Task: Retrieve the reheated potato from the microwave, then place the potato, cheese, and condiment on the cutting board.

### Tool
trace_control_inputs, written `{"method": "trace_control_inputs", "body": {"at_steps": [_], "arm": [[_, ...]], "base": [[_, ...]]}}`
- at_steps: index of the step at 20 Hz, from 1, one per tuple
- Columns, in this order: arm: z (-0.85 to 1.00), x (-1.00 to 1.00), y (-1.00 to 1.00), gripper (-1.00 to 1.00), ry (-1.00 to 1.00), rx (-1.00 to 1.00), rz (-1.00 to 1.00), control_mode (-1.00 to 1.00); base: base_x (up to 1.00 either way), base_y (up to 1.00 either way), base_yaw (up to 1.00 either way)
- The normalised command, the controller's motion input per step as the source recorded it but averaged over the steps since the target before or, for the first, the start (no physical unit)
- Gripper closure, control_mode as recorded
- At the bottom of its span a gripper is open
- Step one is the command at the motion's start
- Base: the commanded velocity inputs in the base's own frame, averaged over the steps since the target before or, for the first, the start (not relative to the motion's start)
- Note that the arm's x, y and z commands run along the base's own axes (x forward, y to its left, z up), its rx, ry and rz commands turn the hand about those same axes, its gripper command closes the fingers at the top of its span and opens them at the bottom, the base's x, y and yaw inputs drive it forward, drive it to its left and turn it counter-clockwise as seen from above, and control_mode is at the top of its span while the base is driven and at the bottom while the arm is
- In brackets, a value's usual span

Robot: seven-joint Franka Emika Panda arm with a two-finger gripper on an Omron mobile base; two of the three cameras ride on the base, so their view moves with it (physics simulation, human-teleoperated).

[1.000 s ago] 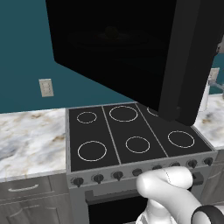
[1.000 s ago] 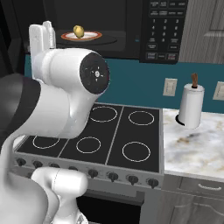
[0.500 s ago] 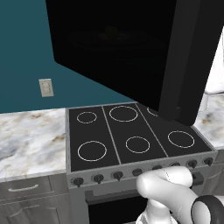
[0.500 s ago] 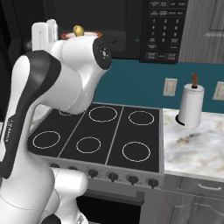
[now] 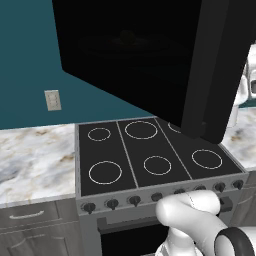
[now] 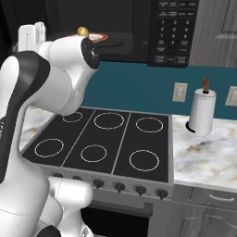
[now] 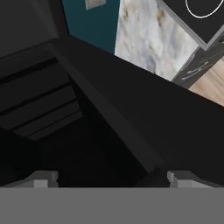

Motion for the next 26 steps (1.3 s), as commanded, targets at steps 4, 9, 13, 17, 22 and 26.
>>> {"method": "trace_control_inputs", "body": {"at_steps": [4, 9, 13, 17, 22, 26], "arm": [[-0.02, -0.26, 0.46, -1.0, 0.0, 0.02, 0.05, -1.0], [0.0, -0.37, 0.52, -1.0, 0.01, 0.0, 0.07, -1.0], [0.0, -0.35, 0.61, -1.0, 0.01, 0.0, 0.06, -1.0], [0.0, -0.09, 0.73, -1.0, 0.0, 0.0, 0.0, -1.0], [0.0, 0.01, 0.79, -1.0, 0.0, 0.0, 0.0, -1.0], [0.02, 0.04, 0.56, -1.0, 0.0, 0.0, 0.0, -1.0]], "base": [[0.0, 0.0, 0.0], [0.0, 0.0, 0.0], [0.0, 0.0, 0.0], [0.0, 0.0, 0.0], [0.0, 0.0, 0.0], [0.0, 0.0, 0.0]]}}
